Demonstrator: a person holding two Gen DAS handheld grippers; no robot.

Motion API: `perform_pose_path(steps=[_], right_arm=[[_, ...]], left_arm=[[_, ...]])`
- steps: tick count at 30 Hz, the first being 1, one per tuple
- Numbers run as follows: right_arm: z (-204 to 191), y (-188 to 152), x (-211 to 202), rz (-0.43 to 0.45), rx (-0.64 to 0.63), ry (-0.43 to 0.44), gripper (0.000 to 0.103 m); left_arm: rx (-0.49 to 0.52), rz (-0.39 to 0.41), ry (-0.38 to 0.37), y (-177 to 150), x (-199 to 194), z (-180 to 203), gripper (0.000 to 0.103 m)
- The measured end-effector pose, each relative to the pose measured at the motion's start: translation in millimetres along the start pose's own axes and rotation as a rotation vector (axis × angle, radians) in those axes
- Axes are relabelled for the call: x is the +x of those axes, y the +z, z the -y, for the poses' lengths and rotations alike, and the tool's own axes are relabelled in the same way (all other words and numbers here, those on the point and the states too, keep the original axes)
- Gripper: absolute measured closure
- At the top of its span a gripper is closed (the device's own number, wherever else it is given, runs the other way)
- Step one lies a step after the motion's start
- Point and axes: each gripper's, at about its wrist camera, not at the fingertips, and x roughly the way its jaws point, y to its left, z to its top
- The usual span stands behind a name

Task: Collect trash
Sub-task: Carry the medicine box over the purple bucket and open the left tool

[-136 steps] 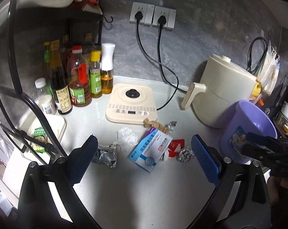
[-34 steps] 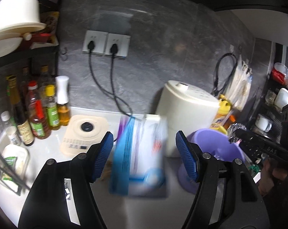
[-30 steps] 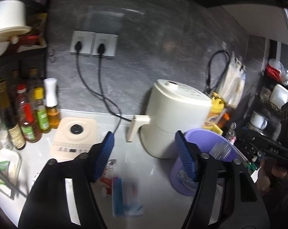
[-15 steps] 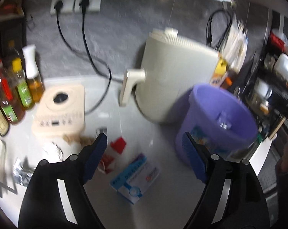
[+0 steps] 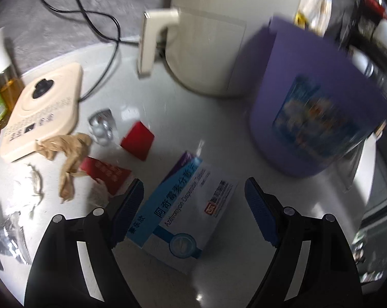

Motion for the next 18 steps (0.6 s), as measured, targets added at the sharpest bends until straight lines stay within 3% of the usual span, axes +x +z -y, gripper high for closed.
perform_pose_path(steps=[4, 6, 8, 18], right_arm=[[5.7, -3.6, -3.2, -0.004, 0.012, -0.020, 0.014], [8.8, -4.0, -4.6, -0.002, 0.019, -0.024, 0.014], [11.8, -3.5, -5.5, 0.004, 0.029, -0.026, 0.014], [10.6, 2.3, -7.1, 0.035, 0.052, 0.009, 0.014]], left_arm=[[0.080, -0.063, 0.043, -5.7, 21.2, 9.3, 0.021], [0.102, -0.080, 0.055, -6.6, 24.1, 14.0, 0.033], [0.088, -0.070, 0.047, -4.3, 18.5, 15.0, 0.036], [0.084, 0.167, 0.020, 50.2, -74.2, 39.6, 0.037]])
